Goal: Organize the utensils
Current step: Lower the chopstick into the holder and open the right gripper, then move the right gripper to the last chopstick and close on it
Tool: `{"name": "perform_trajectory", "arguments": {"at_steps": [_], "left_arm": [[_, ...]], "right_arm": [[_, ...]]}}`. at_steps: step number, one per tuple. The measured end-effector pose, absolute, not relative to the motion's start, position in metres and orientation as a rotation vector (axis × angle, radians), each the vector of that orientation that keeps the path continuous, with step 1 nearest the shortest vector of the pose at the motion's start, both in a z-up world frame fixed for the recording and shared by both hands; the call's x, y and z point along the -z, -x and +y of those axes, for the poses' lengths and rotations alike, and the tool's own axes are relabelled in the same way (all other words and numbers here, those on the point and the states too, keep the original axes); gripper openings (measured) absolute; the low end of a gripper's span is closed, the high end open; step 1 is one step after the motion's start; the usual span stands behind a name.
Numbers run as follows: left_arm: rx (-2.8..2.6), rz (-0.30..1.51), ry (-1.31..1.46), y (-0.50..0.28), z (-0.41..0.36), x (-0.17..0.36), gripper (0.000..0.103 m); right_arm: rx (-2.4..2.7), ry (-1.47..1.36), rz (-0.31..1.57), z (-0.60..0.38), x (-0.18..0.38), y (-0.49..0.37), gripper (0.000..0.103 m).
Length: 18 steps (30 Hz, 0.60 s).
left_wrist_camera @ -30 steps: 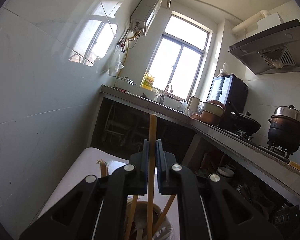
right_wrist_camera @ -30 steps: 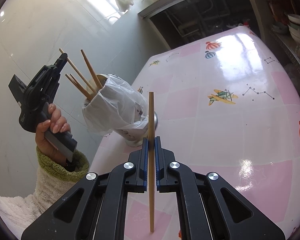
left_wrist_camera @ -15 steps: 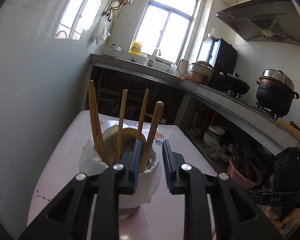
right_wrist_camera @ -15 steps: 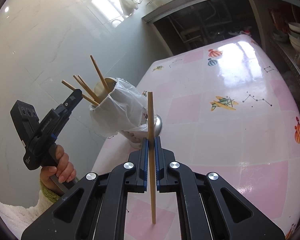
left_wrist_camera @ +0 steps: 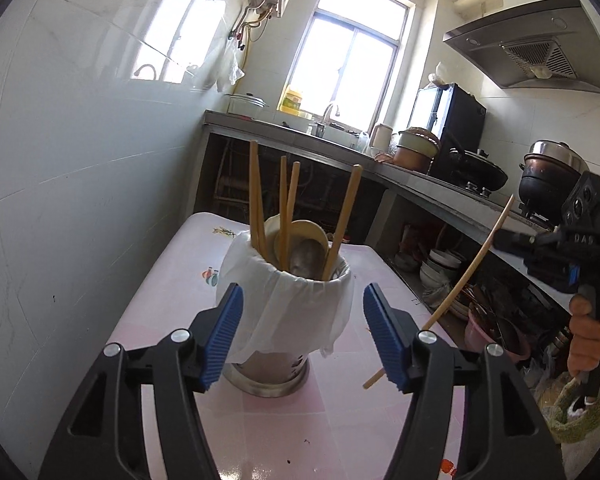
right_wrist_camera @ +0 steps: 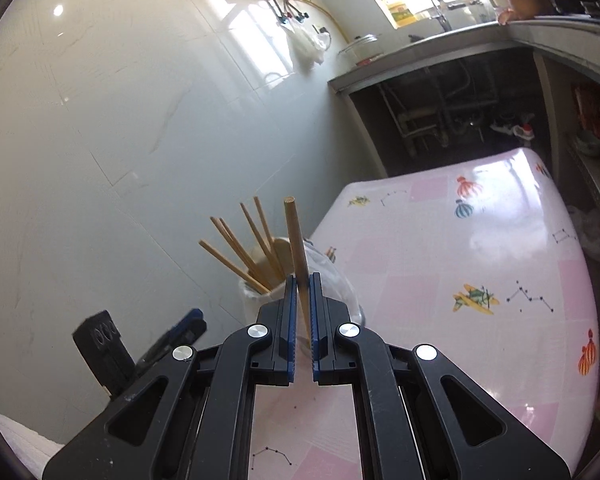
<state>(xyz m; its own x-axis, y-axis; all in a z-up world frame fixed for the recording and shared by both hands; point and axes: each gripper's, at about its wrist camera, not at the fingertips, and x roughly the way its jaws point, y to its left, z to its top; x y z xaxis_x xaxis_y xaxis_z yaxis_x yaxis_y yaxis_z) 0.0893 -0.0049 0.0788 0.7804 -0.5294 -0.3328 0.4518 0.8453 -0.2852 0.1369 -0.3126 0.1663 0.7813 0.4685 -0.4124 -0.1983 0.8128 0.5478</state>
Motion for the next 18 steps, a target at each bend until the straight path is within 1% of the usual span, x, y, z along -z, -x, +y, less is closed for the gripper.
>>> {"name": "perform_trajectory", "arguments": {"at_steps": [5,6,10,14,18], "left_arm": [[0.476,0.457,0.208,-0.092,0.011,-0.065,0.064],[0.468,0.463,0.215,-0.094,0.014,-0.063,0.065],[0.445,0.487,0.222,-0.098,0.021,-0.056,0.066],[0.441,0.493,0.245,-0.101,0.029,-0.052,0.067],[0.437,0.489,0.252,-0.102,0.031,-0.051,0.067]], "right_arm": [[-0.437,-0.484,0.493,-0.303,-0.206,-0.157,0.004],[-0.454,-0.486,0.485,-0.301,-0.212,-0.162,0.000],[-0.468,-0.457,0.449,-0.292,-0.231,-0.178,0.000],[-0.475,-0.444,0.445,-0.283,-0.236,-0.193,0.000],[-0.461,-0.457,0.462,-0.286,-0.225,-0.192,0.000]]}}
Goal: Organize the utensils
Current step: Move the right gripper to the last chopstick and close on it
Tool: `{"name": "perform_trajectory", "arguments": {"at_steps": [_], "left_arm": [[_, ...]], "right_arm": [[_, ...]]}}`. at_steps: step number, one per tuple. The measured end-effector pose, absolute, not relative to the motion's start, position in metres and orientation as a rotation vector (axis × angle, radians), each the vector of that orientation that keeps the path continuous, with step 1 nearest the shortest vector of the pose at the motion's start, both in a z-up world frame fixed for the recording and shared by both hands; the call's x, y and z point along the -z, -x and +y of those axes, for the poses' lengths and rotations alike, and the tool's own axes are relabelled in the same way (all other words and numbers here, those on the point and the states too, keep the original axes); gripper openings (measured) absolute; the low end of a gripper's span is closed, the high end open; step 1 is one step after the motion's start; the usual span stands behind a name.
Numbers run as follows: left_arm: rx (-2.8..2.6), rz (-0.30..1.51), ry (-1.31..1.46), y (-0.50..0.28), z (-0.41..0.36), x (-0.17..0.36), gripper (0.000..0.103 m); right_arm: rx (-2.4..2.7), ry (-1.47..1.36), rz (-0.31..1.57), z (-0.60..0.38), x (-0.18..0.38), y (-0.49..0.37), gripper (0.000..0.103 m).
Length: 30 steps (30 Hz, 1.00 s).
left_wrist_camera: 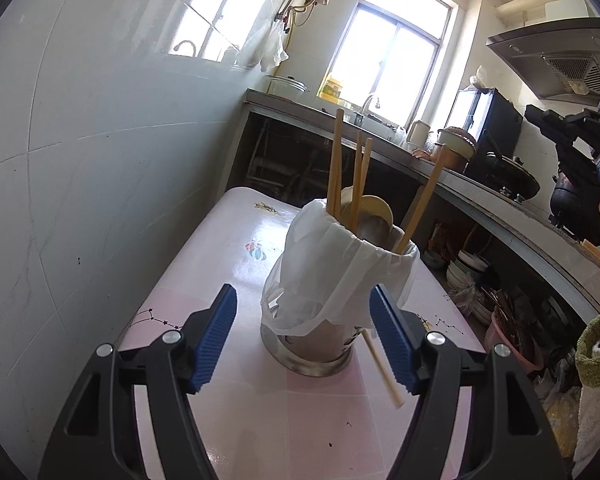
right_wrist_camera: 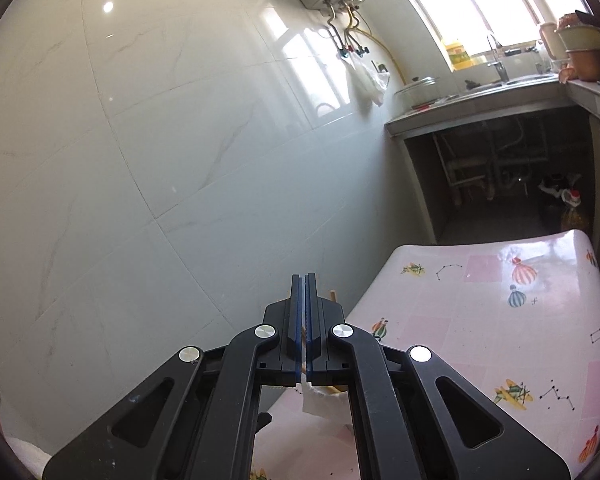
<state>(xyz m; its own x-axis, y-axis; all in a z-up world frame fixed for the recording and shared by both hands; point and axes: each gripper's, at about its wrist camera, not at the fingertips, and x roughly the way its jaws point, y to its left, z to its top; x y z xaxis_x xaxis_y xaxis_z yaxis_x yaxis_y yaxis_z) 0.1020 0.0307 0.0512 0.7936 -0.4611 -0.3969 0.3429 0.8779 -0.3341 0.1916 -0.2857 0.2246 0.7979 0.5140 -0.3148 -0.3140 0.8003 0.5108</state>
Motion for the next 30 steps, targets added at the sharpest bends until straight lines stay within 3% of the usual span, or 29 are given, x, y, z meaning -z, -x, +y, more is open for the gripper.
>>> {"name": "perform_trajectory", "arguments": {"at_steps": [6,12,21,30], "left_arm": [[0.420,0.530,0.224,-0.103,0.030,-0.040,0.067],[0.423,0.587,0.206,-0.103,0.025,-0.023,0.067],[0.455,0.618,0.180,-0.099,0.018,-0.014,0.067],[0.463,0.653,0.174,-0.110,0.013,-0.007,0.067]], "right_arm": [[-0.383,-0.499,0.610,-0.299,-0.175,-0.180,0.005],[-0.275,-0.492,0.837,-0.290,-0.094,-0.183,0.022],[0.116,-0.259,0.920,-0.347,-0.018,-0.216,0.029],[0.124,-0.356,1.050,-0.394,0.046,-0.244,0.031]]}}
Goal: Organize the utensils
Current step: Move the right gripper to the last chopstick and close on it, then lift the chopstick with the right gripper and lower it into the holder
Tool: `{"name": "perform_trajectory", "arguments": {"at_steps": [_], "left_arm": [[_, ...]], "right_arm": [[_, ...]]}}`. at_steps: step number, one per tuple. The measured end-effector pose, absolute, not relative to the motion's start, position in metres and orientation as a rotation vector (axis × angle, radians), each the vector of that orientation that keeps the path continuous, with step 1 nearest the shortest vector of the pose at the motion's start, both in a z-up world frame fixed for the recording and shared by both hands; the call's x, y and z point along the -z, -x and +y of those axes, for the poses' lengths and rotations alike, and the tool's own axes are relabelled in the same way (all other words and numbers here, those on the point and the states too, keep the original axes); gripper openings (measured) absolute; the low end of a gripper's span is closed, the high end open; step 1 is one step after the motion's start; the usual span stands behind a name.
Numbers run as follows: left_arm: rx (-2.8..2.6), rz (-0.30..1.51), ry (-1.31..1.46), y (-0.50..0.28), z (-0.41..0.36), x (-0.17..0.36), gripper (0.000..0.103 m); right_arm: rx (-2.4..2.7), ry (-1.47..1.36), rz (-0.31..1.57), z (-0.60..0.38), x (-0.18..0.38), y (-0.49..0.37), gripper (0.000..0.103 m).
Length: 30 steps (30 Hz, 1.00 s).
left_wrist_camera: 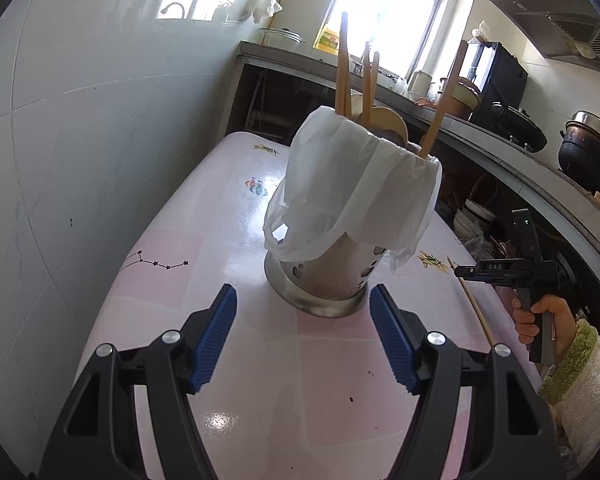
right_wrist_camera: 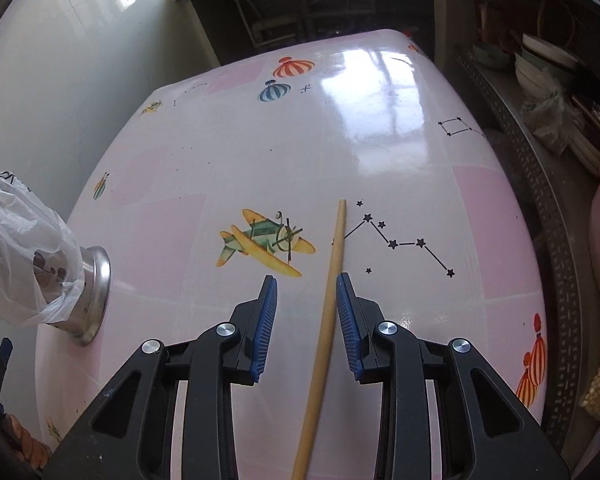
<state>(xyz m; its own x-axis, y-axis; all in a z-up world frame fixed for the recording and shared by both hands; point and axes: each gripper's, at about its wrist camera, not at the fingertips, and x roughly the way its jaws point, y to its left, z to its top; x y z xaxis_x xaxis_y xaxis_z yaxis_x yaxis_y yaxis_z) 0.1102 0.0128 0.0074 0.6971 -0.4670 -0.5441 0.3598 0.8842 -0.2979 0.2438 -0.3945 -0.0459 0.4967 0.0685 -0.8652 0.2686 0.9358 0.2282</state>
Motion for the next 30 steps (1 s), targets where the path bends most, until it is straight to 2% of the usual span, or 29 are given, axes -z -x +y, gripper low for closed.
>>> {"name": "perform_trajectory", "arguments": {"at_steps": [11,13,18,30], "left_arm": [[0.461,0.664,0.161,-0.110,0.005,-0.008,0.067],[0.461,0.660,0.158,-0.109,0.005,-0.009,0.067],[0.460,0.649,0.153,-0.105,0.003,-0.012,0.067],[0.468,0.625,0.172,-0.100,0.008,-0.016,0.067]], "right_arm": [[0.173,-0.178,1.051,-0.377,0.049,-0.254,0.017],[0.178,-0.173,1.054,-0.378,0.049,-0.256,0.006],[0.150,-0.244,1.030,-0.377,0.039,-0.246,0.004],[-0.050,-0.366,0.695,-0.348,-0.103,-0.194,0.004]]}}
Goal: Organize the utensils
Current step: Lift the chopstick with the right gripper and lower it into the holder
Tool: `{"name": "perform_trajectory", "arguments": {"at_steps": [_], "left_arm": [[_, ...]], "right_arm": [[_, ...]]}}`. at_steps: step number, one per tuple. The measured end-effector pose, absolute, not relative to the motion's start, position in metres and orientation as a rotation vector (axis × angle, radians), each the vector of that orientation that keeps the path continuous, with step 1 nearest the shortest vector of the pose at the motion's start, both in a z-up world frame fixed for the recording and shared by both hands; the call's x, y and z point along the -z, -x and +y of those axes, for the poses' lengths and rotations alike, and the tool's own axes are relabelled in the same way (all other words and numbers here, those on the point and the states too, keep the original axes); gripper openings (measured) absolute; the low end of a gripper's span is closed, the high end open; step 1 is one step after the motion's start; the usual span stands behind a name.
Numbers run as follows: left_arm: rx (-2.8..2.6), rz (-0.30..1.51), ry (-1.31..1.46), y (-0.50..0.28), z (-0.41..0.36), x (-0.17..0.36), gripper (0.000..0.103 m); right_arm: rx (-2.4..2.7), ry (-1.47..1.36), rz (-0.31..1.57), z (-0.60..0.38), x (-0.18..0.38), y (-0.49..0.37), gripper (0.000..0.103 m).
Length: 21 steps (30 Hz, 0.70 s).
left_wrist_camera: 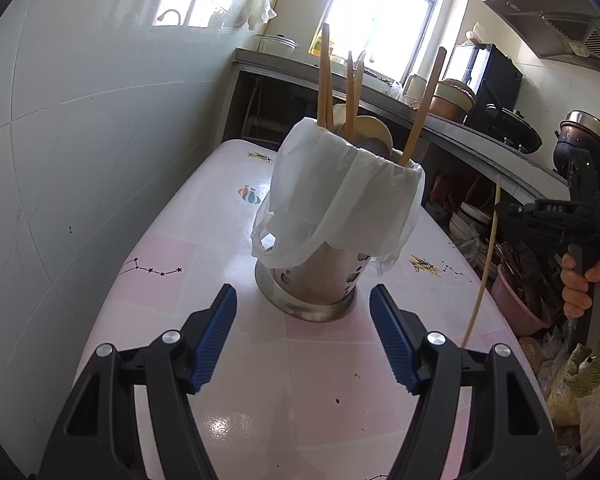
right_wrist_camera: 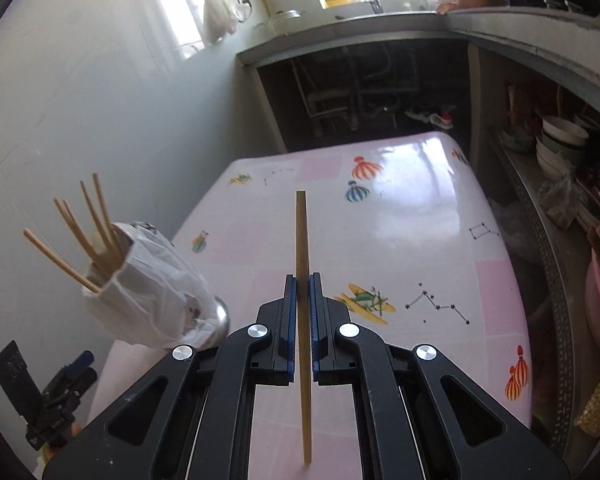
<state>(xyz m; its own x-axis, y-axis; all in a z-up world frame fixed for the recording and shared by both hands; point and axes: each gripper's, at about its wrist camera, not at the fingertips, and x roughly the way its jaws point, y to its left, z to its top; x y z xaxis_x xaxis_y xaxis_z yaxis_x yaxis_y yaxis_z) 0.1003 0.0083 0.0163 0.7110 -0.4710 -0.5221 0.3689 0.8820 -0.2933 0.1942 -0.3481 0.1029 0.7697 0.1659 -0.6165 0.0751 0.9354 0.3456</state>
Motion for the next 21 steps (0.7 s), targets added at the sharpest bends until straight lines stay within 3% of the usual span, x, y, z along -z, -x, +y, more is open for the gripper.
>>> {"name": "perform_trajectory", "arguments": {"at_steps": [13,21], "left_arm": [[0.451,0.605,0.209,-0.097,0.024,-0.017,0.067],[0.445,0.598,0.223,-0.095,0.031,-0.017,0.067]], "right_arm": [[-0.240,-0.315,0.443,-0.298,-0.221,-0.225,0.004],[-0.333,-0.290,0.418,-0.268,-0.242,-0.255,0.004]]}}
